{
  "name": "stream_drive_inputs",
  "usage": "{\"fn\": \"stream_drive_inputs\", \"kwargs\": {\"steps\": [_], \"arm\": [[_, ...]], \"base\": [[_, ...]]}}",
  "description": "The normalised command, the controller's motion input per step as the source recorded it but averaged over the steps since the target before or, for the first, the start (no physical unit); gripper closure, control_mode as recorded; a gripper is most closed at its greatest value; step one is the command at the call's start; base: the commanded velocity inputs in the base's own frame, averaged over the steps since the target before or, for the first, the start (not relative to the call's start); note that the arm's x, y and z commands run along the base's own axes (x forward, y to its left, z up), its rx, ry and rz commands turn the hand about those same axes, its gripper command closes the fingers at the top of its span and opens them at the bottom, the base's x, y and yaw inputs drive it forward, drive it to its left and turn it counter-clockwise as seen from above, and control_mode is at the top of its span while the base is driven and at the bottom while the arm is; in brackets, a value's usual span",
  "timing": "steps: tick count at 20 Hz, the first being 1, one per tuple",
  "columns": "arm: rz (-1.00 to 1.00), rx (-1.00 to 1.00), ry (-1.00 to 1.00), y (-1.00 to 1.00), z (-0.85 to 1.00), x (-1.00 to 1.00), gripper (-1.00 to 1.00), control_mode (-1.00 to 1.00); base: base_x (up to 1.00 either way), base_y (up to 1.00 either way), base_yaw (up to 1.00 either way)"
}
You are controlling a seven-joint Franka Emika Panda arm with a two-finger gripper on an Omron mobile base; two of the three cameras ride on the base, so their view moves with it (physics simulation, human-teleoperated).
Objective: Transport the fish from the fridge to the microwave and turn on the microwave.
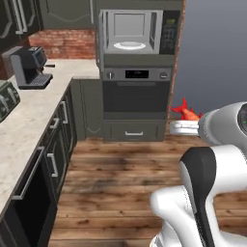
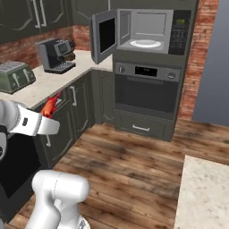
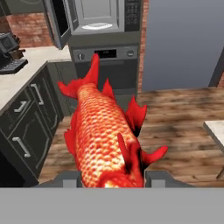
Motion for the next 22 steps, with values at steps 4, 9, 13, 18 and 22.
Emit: {"fn": "stream_drive_inputs", "kwargs": {"steps": [4, 9, 13, 18, 22], "arm": [[0.0, 0.0, 0.0, 0.0, 0.0, 0.0, 1.0, 1.0], [0.0, 0.0, 0.0, 0.0, 0.0, 0.0, 1.0, 1.0], [0.0, 0.0, 0.0, 0.0, 0.0, 0.0, 1.0, 1.0], [0.0, 0.0, 0.0, 0.0, 0.0, 0.0, 1.0, 1.0], [0.0, 0.0, 0.0, 0.0, 0.0, 0.0, 1.0, 1.0]], "base": [[0.81, 0.0, 0.0], [0.75, -0.01, 0.0], [0.7, -0.08, 0.0], [0.6, -0.19, 0.01], [0.56, -0.21, 0.02]]}}
